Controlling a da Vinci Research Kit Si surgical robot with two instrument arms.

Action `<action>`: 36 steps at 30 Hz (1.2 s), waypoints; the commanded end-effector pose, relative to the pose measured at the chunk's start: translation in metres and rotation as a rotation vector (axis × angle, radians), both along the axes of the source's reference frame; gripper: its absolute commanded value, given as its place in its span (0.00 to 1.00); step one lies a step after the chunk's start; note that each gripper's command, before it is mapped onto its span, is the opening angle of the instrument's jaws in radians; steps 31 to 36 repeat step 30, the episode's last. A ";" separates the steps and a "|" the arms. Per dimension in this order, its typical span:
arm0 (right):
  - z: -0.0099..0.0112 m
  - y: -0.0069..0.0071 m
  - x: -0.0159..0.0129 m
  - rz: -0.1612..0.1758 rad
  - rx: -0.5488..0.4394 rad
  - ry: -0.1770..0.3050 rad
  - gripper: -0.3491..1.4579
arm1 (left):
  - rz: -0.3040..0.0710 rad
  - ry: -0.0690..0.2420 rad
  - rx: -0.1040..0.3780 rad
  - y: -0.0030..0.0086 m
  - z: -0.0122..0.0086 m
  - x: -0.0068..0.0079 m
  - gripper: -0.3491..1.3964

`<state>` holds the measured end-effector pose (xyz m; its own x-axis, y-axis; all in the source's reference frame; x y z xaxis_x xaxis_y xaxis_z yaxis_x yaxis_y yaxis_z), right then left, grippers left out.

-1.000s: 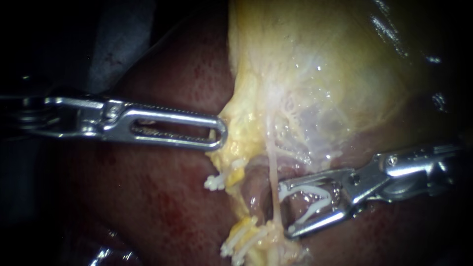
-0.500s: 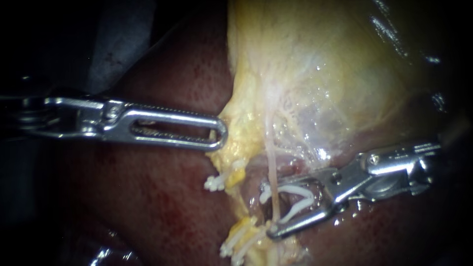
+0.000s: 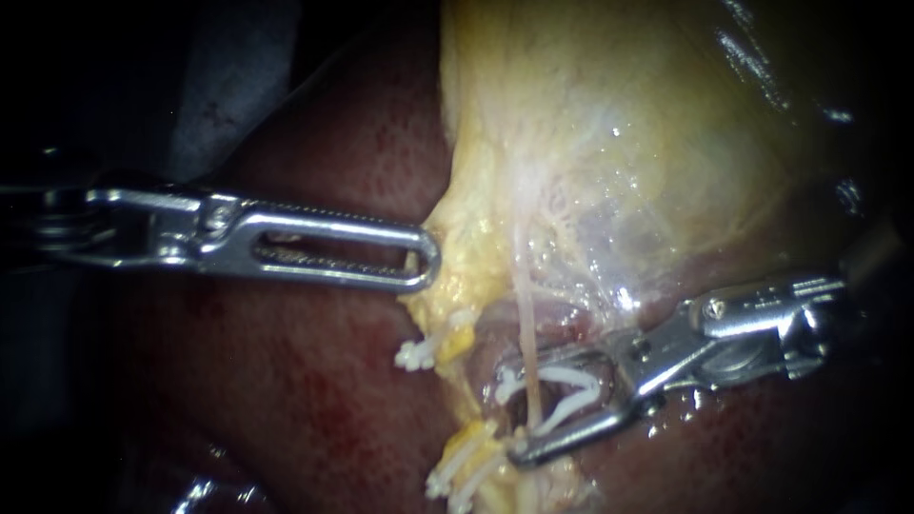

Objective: Clipping first clip right tube

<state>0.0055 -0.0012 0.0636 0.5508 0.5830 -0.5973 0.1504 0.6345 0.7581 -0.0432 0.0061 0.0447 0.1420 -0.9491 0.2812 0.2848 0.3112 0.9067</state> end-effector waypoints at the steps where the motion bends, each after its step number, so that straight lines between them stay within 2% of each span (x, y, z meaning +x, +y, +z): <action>1: -0.0001 0.0002 -0.0001 0.004 0.012 -0.006 0.26 | 0.000 0.000 0.000 0.0000 0.0000 0.0000 0.00; 5: -0.0005 0.0007 -0.0002 0.010 0.040 -0.021 0.13 | 0.000 0.000 0.000 0.0000 0.0000 0.0000 0.00; 10: -0.0005 0.0007 -0.0004 0.012 0.065 -0.032 0.04 | 0.000 0.000 0.000 0.0000 0.0000 0.0000 0.00; 13: -0.0004 0.0006 -0.0004 0.002 0.074 -0.031 0.00 | 0.000 0.000 0.000 0.0000 0.0000 0.0000 0.00; 19: -0.0003 0.0005 -0.0004 -0.021 0.093 -0.031 0.00 | 0.000 0.000 0.000 0.0000 0.0000 -0.0001 0.00; 36: -0.0002 0.0003 -0.0006 -0.020 0.102 -0.036 0.00 | -0.001 0.001 0.000 0.0001 0.0000 -0.0002 0.00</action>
